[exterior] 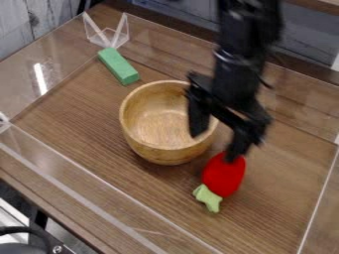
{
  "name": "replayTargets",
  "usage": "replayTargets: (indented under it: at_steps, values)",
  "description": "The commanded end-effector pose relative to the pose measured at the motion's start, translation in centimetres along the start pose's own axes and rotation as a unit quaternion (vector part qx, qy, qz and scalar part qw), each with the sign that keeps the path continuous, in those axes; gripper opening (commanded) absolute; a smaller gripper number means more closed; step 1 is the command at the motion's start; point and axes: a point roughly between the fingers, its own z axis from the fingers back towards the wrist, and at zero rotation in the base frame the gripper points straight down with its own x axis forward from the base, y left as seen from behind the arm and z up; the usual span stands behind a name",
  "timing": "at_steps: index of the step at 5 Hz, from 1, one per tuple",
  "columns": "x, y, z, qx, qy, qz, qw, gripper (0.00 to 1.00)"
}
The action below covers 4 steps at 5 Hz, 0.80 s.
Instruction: Move the red object to the left side of the table
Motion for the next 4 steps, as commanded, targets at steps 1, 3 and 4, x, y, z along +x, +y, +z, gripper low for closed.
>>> replayTargets:
  at_steps: [1,3,4]
  values:
    - [1.5,-1.8,0.2,-0.001,-0.031,-0.009,0.9995,1.0]
    - [1.5,-0.4,-0.4,-0.005,-0.048,0.012,0.9988,1.0]
    - [0.9,0.6,0.4,-0.006,-0.054,0.03,0.9981,1.0]
